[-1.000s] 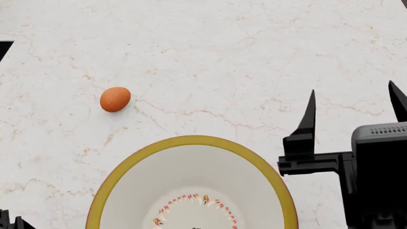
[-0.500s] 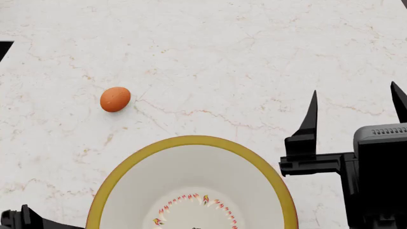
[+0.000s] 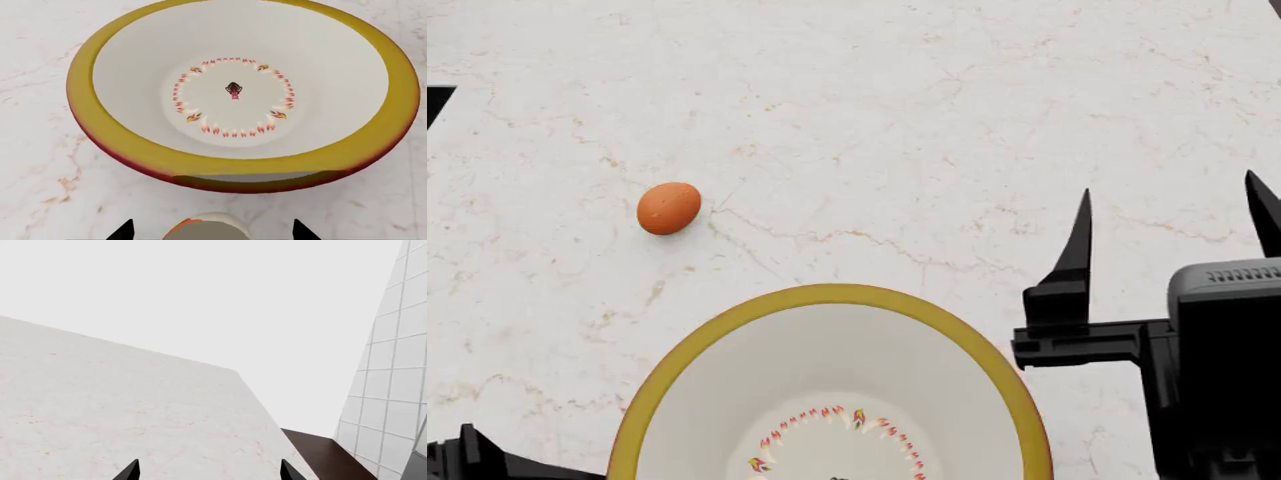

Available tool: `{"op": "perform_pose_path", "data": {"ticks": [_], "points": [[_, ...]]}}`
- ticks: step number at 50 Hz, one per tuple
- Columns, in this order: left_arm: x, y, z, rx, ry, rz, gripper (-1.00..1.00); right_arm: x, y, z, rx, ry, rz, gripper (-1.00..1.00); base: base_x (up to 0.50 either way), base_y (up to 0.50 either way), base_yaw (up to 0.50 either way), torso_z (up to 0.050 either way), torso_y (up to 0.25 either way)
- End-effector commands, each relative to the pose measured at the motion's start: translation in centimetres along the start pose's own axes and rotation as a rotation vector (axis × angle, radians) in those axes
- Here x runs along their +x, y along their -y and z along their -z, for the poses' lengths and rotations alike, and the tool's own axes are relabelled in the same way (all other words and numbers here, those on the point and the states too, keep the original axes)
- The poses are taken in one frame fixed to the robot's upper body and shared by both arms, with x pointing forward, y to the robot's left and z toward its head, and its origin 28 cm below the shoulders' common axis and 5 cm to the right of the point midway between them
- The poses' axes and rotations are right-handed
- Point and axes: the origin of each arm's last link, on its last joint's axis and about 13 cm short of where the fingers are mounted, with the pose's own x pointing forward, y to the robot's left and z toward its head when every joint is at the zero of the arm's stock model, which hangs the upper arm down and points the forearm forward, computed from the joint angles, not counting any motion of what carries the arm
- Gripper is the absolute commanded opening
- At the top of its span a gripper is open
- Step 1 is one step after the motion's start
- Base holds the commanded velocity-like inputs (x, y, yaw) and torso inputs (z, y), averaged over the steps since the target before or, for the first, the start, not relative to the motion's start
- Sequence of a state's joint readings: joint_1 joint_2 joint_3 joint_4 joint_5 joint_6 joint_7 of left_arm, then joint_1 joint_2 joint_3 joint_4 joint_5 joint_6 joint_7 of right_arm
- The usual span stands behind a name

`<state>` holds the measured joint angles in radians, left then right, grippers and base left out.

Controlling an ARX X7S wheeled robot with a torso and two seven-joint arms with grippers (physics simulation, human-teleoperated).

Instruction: Place the eggs and milk next to the bowl.

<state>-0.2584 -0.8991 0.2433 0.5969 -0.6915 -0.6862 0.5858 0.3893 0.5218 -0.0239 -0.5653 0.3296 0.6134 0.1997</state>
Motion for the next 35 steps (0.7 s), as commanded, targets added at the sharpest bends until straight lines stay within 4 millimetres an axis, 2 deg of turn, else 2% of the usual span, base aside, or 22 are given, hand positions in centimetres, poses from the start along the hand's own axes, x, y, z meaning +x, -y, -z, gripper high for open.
{"op": "perform_pose_path", "data": {"ticks": [1, 26, 35], "points": [[-1.3, -0.4, -1.3, 0.047, 0.054, -0.071, 1.00, 0.2, 0.1, -0.1, 0.006, 0.009, 0.001, 1.00, 0.00, 0.00, 0.00, 0.000, 0.000], [-4.8, 1.4, -3.4, 0.109, 0.100, -0.195, 1.00, 0.2, -0.1, -0.2, 0.017, 0.018, -0.004, 1.00, 0.00, 0.00, 0.00, 0.000, 0.000], [-5.4, 1.2, -4.1, 0.089, 0.139, -0.253, 1.00, 0.1, -0.1, -0.2, 0.019, 0.019, -0.008, 1.00, 0.00, 0.00, 0.00, 0.000, 0.000]]}}
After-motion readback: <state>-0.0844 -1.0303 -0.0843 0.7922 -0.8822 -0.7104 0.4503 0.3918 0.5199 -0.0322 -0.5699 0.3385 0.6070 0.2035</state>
